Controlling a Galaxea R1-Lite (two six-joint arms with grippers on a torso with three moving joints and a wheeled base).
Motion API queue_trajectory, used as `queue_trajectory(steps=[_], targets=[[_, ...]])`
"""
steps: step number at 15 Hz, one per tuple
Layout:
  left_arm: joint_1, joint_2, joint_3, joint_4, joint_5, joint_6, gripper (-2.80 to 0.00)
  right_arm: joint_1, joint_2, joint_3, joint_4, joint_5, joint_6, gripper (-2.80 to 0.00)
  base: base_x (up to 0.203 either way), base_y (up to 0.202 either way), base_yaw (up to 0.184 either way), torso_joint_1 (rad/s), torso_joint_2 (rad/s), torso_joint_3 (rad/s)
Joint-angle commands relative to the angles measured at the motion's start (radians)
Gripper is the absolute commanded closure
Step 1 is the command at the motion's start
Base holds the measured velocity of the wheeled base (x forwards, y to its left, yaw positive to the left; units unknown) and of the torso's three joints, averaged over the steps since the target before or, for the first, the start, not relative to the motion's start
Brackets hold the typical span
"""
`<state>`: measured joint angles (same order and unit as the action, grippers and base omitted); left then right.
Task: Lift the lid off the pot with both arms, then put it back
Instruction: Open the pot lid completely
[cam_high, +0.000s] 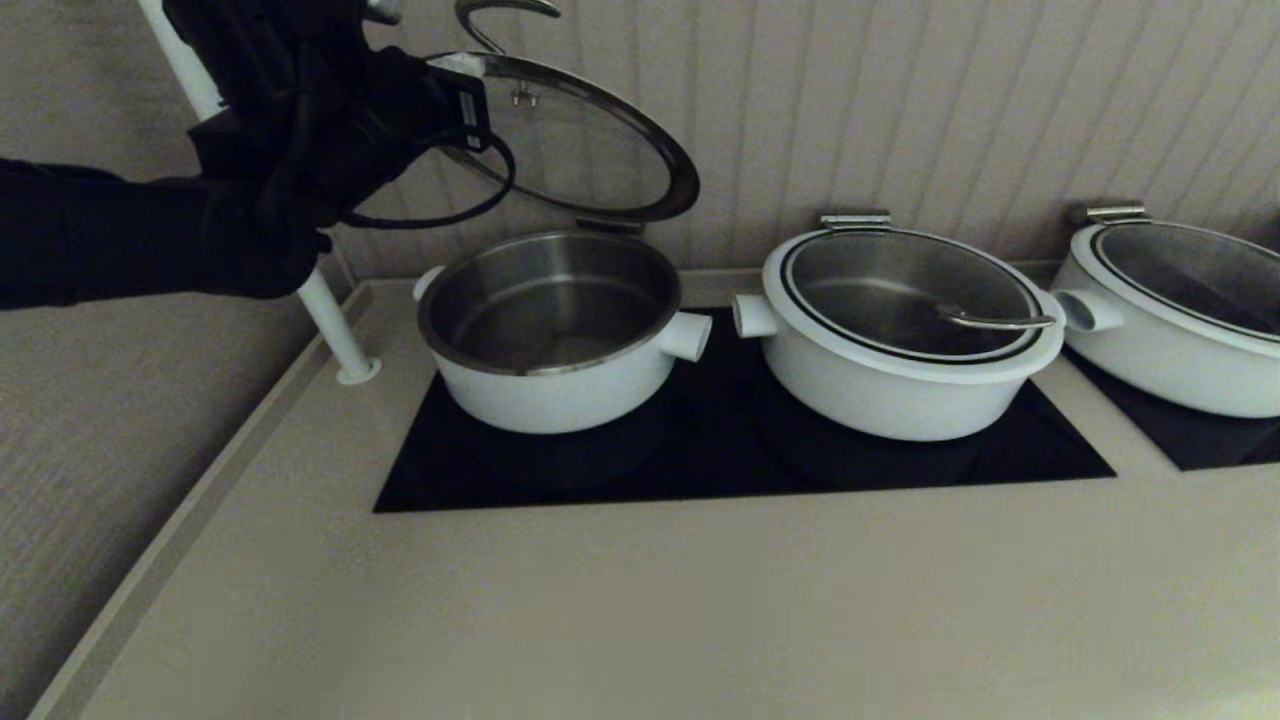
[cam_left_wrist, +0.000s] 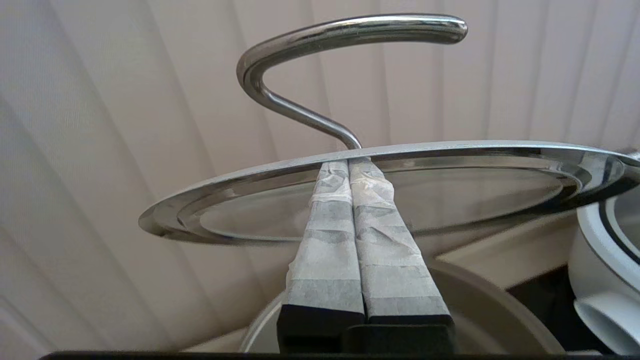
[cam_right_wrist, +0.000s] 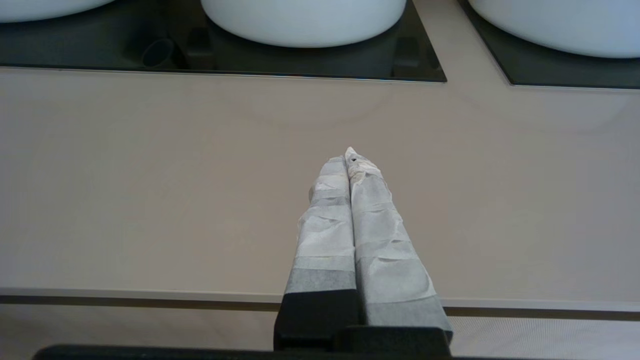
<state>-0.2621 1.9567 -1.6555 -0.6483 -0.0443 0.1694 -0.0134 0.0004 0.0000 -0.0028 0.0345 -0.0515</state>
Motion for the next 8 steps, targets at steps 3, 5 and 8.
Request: queue_trajectory(steps=[3,5,8], targets=[[0.0,0.025,-0.015,-0.012,0.0,0.001,0.0,0.001,0.0,0.0,0.0,0.001,-0.001,0.0,0.0,0.0,0.0,0.0,0.0,0.0],[0.0,0.041,-0.015,-0.057,-0.001,0.001,0.0,0.0,0.0,0.0,0.0,0.001,-0.001,0.0,0.0,0.0,0.0,0.0,0.0,0.0],[0.0,0.042,-0.005,-0.08,0.0,0.002,0.0,0.0,0.001,0.0,0.0,0.001,0.0,0.0,0.0,0.0,0.0,0.0,0.0,0.0]])
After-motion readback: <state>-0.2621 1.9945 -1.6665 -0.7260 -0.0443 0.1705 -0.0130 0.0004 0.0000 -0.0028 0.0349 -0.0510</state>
